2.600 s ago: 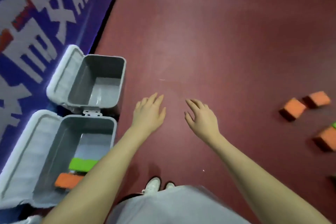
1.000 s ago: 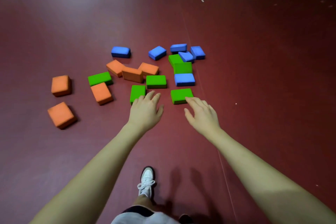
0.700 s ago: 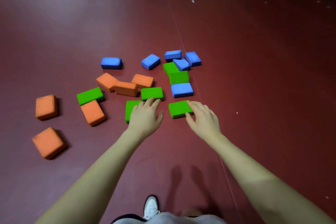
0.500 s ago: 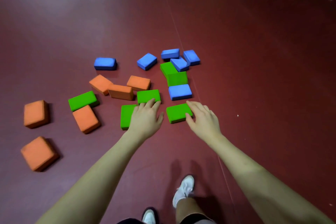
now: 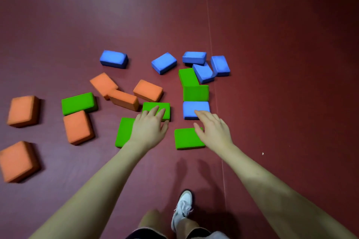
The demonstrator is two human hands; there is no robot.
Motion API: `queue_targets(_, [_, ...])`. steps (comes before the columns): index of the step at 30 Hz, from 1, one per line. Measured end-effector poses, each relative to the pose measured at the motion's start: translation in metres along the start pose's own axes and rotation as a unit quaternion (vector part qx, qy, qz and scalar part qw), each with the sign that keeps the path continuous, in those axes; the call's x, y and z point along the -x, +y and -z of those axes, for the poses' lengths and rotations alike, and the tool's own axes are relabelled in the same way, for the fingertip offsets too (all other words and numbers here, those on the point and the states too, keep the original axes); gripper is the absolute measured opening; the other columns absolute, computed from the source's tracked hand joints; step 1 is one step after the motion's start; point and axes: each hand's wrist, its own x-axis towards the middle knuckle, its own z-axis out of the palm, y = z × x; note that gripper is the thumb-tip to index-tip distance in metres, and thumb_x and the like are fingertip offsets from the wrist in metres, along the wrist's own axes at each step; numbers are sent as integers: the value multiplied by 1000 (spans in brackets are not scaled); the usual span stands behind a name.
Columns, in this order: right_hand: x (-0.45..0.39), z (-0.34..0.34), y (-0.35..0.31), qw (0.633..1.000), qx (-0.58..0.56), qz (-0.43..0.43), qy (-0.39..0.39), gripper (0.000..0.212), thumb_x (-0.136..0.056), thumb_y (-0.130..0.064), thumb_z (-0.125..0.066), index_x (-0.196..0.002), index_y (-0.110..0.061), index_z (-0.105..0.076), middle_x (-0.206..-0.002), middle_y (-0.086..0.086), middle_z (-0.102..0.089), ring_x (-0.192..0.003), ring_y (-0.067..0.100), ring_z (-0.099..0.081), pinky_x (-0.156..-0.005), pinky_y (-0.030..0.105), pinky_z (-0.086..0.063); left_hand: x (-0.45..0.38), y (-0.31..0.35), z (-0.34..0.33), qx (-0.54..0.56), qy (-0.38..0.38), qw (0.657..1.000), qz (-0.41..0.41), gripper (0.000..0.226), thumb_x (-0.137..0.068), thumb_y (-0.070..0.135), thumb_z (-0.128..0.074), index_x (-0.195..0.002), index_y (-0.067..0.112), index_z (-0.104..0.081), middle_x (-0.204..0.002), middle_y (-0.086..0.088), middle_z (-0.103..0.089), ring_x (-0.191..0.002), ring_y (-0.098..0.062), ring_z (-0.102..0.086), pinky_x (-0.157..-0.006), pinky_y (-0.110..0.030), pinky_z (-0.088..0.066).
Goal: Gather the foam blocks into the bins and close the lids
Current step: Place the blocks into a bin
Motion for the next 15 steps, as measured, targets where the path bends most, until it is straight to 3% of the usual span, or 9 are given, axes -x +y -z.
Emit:
queue_targets(7, [-92, -45, 34, 998, -10, 28, -50, 43, -72, -30, -62, -109, -11, -71, -97, 5, -71, -75, 28, -67, -57, 34, -54, -95, -19, -16, 8, -26, 999, 28, 51, -96, 38, -48, -142, 16, -43, -149, -8, -40, -122, -35, -46, -96, -38, -36])
queue_targets(15, [-203, -116, 45, 990, -39, 5, -133, 47, -76, -32, -56, -115, -10, -68, -109, 8, -70, -87, 32, -67, -69, 41, -56, -213, -77, -40, 39, -47, 998, 34, 63, -83, 43, -37, -132, 9, -56, -138, -14, -52, -112, -40, -53, -89, -44, -44])
